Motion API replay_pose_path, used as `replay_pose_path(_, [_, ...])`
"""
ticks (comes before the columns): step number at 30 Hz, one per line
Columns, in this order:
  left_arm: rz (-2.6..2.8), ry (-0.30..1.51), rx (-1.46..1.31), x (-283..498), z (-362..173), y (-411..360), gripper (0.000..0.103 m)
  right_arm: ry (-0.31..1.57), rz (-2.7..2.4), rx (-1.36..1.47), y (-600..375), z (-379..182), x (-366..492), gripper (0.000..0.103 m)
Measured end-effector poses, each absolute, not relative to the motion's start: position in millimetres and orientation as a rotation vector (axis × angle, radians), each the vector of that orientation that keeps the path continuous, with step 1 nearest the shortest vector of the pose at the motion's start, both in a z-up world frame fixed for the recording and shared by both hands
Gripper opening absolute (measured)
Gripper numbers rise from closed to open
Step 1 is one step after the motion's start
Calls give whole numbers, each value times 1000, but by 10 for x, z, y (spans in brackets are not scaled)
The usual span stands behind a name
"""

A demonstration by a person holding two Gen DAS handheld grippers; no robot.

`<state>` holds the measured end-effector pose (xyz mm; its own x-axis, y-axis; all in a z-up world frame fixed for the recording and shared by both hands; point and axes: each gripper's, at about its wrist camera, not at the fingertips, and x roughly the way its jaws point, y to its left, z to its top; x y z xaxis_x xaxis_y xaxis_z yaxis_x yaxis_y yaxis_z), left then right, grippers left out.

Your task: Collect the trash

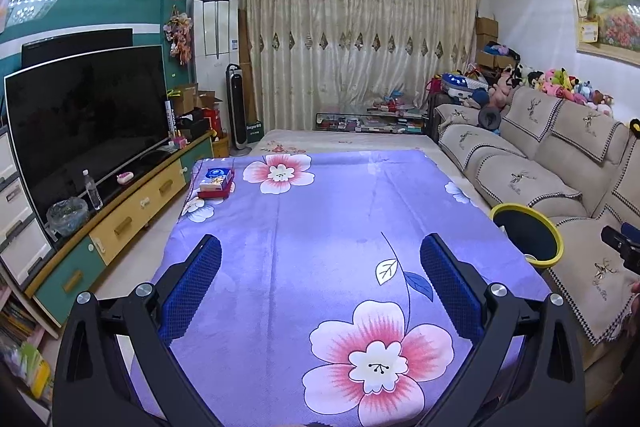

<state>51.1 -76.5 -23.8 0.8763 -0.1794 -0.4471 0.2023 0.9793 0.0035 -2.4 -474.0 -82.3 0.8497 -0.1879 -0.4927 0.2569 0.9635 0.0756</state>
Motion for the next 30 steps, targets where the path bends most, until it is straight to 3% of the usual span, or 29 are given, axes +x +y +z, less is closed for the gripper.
replay_pose_path(30, [-198, 459, 70, 552, -249, -810, 98, 507, -250, 148, -4706, -915, 52, 96])
